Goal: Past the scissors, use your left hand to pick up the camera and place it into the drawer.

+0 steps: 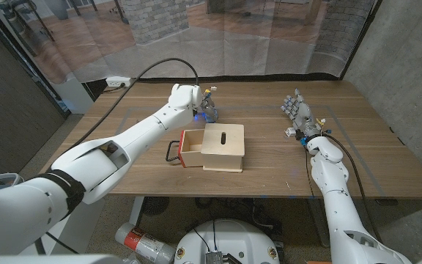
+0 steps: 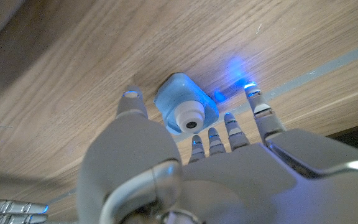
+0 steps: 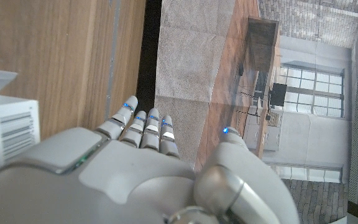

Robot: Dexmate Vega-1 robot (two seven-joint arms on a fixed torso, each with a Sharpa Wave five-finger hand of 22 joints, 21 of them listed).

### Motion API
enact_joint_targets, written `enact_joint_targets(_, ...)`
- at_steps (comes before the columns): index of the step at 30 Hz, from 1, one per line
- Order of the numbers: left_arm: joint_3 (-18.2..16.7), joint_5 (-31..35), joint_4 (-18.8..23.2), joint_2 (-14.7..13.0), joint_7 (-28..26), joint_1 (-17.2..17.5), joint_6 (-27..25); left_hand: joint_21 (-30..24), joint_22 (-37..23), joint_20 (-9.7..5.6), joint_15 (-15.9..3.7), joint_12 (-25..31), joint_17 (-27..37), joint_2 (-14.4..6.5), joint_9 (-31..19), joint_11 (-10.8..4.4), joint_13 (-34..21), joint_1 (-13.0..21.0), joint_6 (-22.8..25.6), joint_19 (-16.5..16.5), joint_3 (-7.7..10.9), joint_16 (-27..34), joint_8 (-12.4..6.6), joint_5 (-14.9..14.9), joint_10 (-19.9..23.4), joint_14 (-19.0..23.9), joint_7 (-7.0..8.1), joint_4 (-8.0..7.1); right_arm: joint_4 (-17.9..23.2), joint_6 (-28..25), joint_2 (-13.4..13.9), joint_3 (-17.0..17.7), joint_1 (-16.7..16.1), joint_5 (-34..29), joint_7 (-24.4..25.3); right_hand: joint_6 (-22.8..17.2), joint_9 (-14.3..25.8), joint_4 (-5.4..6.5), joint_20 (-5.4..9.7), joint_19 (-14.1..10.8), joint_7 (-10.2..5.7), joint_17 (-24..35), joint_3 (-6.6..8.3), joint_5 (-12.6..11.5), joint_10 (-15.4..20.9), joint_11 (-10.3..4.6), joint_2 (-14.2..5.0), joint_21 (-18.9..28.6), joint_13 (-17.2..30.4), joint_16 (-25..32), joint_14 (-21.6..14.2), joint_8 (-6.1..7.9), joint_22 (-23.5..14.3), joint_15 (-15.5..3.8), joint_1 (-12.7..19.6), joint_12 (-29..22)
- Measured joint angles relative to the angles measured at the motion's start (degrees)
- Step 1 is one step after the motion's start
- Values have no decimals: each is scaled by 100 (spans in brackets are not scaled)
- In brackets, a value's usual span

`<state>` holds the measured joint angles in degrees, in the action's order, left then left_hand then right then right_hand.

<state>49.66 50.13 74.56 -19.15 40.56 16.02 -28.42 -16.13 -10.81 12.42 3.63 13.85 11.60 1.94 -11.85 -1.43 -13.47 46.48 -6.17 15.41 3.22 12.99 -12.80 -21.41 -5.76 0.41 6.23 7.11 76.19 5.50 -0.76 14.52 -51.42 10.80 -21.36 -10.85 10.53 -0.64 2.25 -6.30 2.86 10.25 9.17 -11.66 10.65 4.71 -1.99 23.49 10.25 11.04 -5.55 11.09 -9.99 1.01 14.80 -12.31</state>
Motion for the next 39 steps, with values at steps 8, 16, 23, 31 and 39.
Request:
enact_joint_targets(8,50,-71,-149,77,-52,-44,-3,-45,16,-2,-28,132,27,-73,-30,-73,-27,225,410,387,41,14,-121,0,261,227,23,41,-47,2,6,17,10,0,-12,0,0,0,-21,-20,0,0,0,0,0,0,0,0,0,0,0,0,0,0,0,0)
enact_joint_targets(16,73,-118,-208,115,-210,-45,-54,-97,21,-10,-203,291,27,-241,-30,-249,-74,620,917,870,139,144,-268,124,722,656,-184,117,-99,13,13,48,23,4,-30,0,0,0,-21,-20,0,0,0,0,0,0,0,0,0,0,1,0,0,0,0,0)
enact_joint_targets(23,78,-130,-213,145,-332,-1,-119,-140,57,-22,-353,400,26,-317,-12,-461,-79,966,1257,1331,241,229,-333,253,1160,1080,-524,144,-111,18,15,48,37,8,-47,0,0,0,-21,-20,0,0,0,0,0,0,0,-45,0,0,-31,0,0,31,0,0)
enact_joint_targets(31,40,-128,-154,182,-533,120,-227,-339,35,-51,-469,489,55,-512,14,-407,-106,1568,1737,2154,526,350,-421,535,1667,1649,-591,204,-112,18,15,46,41,9,-58,0,0,-9,-21,-20,0,0,-9,0,0,0,0,-45,0,0,-51,0,0,11,0,0)
enact_joint_targets(39,5,-170,-135,219,-919,192,-374,-427,60,-116,-377,523,128,-598,-4,-349,-134,1927,1951,2643,745,410,-467,822,1843,1798,-665,238,-128,0,16,22,67,1,-74,0,0,-24,-21,-20,0,0,-24,0,0,0,0,-44,0,0,-51,0,0,11,0,0)
